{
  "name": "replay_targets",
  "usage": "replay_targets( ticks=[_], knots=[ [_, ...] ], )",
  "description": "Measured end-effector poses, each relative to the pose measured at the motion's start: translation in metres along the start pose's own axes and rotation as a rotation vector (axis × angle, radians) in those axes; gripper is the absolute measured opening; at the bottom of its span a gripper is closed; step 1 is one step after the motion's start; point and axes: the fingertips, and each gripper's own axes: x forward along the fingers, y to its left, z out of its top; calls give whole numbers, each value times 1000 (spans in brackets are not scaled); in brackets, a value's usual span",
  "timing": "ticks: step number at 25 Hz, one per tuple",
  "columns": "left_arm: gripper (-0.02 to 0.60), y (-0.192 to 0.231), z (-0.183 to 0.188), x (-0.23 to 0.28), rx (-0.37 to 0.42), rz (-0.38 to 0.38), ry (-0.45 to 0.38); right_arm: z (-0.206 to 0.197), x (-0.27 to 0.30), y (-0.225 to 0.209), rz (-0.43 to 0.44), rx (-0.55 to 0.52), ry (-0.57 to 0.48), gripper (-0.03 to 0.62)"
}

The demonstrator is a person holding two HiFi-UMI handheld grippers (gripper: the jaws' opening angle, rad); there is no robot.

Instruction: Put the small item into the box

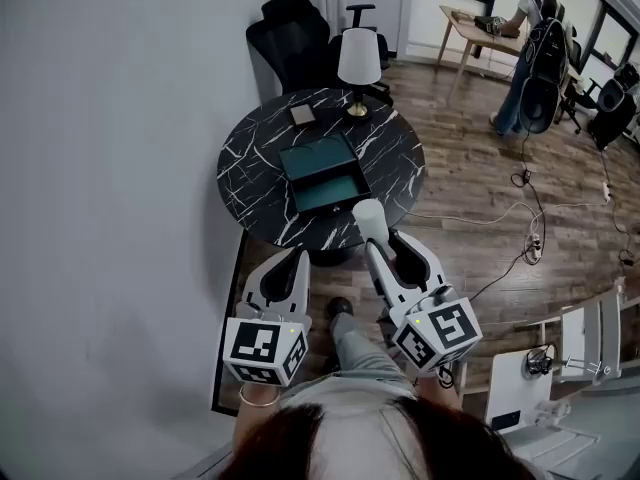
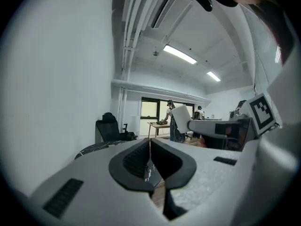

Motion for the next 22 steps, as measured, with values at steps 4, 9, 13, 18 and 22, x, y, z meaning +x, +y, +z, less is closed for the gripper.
replay_targets(
  ticks=[4, 9, 13, 18, 22],
  knots=[
    [15, 6, 1, 14, -5, -7, 2, -1, 14, -6, 2, 7, 7, 144],
    [15, 16, 4, 30, -12, -10, 4, -3, 31, -13, 7, 8, 18, 144],
    [15, 24, 4, 41, -17, -8, 6, -6, 42, -19, 9, 11, 29, 144],
    [15, 32, 4, 53, -21, -14, 8, -10, 54, -25, 7, 10, 41, 144],
    [15, 37, 5, 61, -24, -18, 8, -13, 62, -28, 6, 17, 49, 144]
  ],
)
